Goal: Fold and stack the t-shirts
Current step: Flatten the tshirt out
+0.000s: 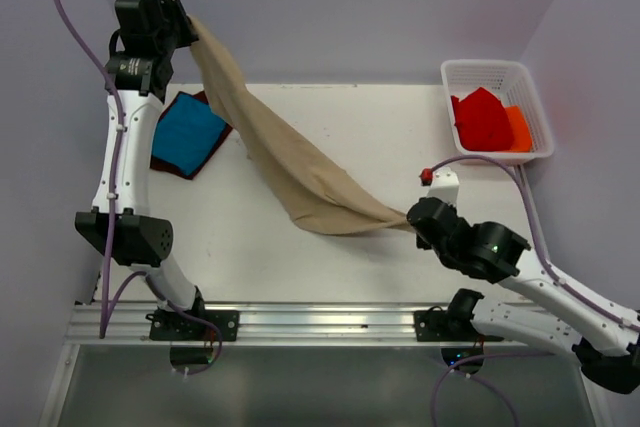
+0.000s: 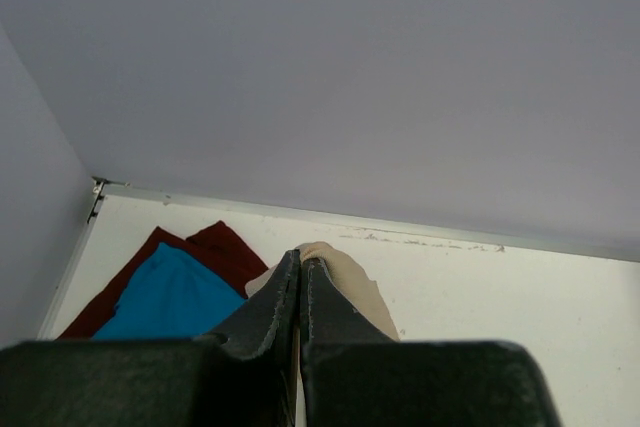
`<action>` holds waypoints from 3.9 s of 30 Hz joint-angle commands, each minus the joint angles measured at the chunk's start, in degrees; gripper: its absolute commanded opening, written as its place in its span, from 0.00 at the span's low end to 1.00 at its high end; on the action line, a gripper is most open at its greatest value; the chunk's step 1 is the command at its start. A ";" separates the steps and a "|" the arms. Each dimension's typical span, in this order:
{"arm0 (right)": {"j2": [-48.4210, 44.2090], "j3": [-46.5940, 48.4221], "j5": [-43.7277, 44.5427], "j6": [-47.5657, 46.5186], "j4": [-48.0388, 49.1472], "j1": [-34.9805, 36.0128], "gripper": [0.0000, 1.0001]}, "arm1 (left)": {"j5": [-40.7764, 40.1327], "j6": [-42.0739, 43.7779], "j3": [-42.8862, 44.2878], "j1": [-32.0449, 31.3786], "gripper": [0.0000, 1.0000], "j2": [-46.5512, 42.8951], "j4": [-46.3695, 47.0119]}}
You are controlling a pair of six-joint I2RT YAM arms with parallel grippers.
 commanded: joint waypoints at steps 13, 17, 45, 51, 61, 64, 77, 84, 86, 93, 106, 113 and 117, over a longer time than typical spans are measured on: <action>1.81 -18.08 -56.70 -3.06 32.29 0.32 0.00 | 7.21 -3.76 -1.17 0.48 0.00 -5.75 4.30; 4.27 -20.89 -66.55 -2.00 40.30 1.20 0.00 | 8.62 -4.46 -2.40 0.31 0.00 -6.63 4.66; 26.14 -2.80 -37.66 -8.06 38.03 -4.07 0.91 | 6.07 -2.79 -12.07 -9.36 0.00 -19.02 5.19; 37.40 3.62 -32.99 -7.89 38.45 -9.52 0.74 | 5.02 -1.82 -16.38 -9.45 0.00 -23.32 5.18; 51.54 11.08 -38.08 -10.26 43.55 -13.22 0.50 | 3.35 -1.56 -21.83 -9.36 0.00 -28.68 5.19; 56.02 13.46 -41.32 -10.61 44.26 -14.80 0.50 | 3.52 -1.74 -22.62 -9.36 0.00 -29.92 5.10; 66.41 19.00 -45.20 -10.88 46.01 -17.17 0.48 | 3.26 -1.74 -24.20 -9.36 0.00 -32.64 4.66; 69.66 19.09 -54.07 -8.16 50.92 -17.44 0.34 | 3.26 -2.00 -25.26 -9.36 0.00 -32.82 4.66; 70.80 18.65 -58.99 -6.67 53.38 -17.61 0.08 | 3.08 -2.00 -25.87 -9.36 0.00 -33.08 4.66; 62.74 19.88 -50.77 -9.38 44.98 -18.31 0.00 | 0.63 -1.12 -27.36 -9.45 0.00 -34.05 5.10; 35.22 37.44 -4.80 -24.40 27.47 -21.66 0.00 | -2.54 0.02 -29.21 -9.36 0.00 -33.00 6.50; 28.18 39.13 0.32 -32.49 31.88 -21.66 0.00 | -8.33 3.18 -26.40 -10.15 0.00 -32.82 5.80; 24.94 38.00 -3.62 -31.53 30.38 -21.66 0.00 | -11.24 4.33 -24.20 -11.47 0.00 -34.04 4.83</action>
